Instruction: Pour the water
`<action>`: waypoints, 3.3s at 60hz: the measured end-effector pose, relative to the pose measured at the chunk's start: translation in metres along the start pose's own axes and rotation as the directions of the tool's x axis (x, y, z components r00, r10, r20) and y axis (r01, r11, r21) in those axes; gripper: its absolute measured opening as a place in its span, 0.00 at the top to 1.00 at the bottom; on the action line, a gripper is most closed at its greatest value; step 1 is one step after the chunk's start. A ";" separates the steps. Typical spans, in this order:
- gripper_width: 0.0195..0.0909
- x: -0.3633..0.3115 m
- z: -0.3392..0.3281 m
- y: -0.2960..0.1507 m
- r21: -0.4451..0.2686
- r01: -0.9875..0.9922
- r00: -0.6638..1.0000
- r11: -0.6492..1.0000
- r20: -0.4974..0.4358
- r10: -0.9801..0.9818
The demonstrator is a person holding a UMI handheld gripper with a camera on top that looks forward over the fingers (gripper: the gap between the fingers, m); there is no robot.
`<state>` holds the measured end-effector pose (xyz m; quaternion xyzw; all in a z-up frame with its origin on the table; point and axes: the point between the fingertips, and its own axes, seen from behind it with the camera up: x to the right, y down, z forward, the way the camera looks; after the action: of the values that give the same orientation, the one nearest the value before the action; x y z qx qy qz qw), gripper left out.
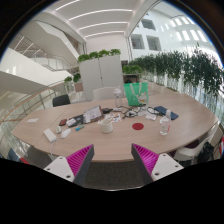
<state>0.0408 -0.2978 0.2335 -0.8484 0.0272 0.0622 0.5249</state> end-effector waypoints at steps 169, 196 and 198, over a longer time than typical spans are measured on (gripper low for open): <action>0.78 0.056 0.411 -0.235 -0.155 0.920 0.293 0.361 -0.342 -0.893; 0.59 0.164 0.440 -0.100 0.203 0.146 0.987 0.968 0.042 -0.157; 0.58 0.168 0.448 -0.088 0.191 0.132 0.988 0.973 0.055 -0.145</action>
<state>0.1825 0.1450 0.0915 -0.7927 -0.0445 0.0516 0.6058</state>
